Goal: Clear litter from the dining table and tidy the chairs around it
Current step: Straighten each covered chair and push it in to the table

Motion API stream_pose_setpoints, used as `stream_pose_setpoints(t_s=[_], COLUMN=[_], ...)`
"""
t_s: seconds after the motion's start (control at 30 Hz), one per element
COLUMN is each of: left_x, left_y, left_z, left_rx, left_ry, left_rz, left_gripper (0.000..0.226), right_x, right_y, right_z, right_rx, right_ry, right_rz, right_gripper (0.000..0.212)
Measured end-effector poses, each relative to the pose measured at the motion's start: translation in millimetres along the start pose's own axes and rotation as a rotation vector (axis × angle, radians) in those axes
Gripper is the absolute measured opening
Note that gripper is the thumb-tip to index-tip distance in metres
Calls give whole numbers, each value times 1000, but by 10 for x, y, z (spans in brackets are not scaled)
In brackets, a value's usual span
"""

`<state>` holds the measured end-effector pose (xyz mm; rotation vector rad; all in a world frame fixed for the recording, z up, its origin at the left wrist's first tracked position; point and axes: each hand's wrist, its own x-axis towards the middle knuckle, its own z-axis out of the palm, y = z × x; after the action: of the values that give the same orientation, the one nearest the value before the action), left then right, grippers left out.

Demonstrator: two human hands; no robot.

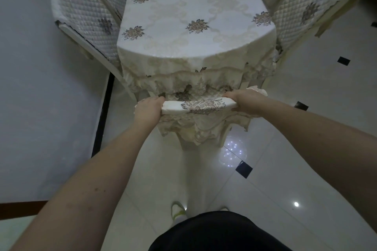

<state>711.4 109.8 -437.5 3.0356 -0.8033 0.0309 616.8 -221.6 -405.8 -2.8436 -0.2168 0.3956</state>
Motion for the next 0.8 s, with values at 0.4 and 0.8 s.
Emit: stream_pose_setpoints(t_s=[0.4,0.8], left_x=[30,5], left_y=[24,-58], left_z=[-88,-60], left_rx=[16,13], left_ry=[-51,-56], left_rz=[45,28], left_gripper=[19,26], right_x=[-41,-21], right_y=[-137,-217], right_z=[27,136], right_rx=[-74,-37], right_ry=[68,112], right_rz=[111,114], right_gripper=[36,37])
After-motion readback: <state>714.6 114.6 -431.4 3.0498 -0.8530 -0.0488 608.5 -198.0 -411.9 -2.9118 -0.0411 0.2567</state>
